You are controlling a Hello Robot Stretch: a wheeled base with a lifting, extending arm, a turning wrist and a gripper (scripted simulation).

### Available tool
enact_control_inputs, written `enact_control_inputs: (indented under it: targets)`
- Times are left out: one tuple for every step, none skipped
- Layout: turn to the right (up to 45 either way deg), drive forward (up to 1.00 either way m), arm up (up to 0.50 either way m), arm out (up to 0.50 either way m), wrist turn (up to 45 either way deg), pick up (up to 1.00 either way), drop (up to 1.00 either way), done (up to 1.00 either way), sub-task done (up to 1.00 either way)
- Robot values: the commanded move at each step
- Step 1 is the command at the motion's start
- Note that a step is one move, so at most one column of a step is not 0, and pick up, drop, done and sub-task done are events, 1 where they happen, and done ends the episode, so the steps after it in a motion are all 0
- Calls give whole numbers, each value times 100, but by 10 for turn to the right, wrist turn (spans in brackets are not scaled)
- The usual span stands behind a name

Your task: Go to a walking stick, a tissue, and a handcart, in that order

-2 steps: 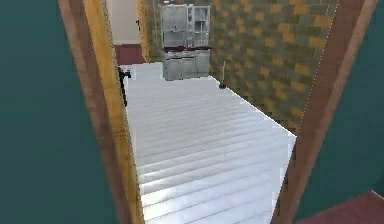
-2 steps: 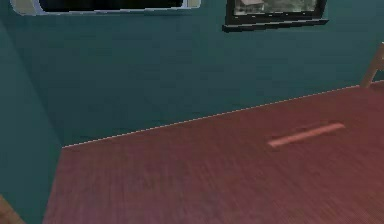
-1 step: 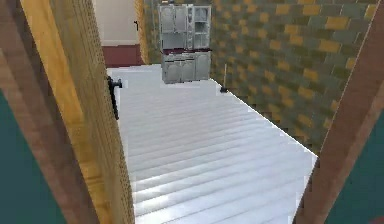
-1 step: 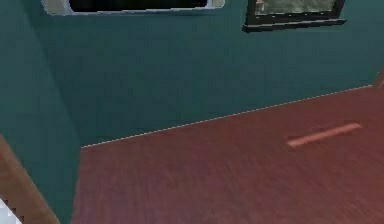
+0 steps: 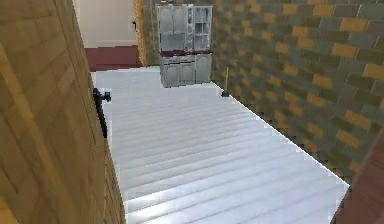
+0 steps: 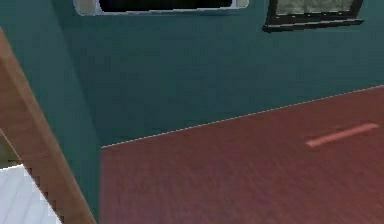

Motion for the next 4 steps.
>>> enact_control_inputs:
  targets:
    - [390, 0, 0, 0, 0, 0, 0, 0, 0]
    - [0, 20, 0, 0, 0, 0, 0, 0, 0]
    - [-450, 0, 0, 0, 0, 0, 0, 0, 0]
    - [-60, 0, 0, 0, 0, 0, 0, 0, 0]
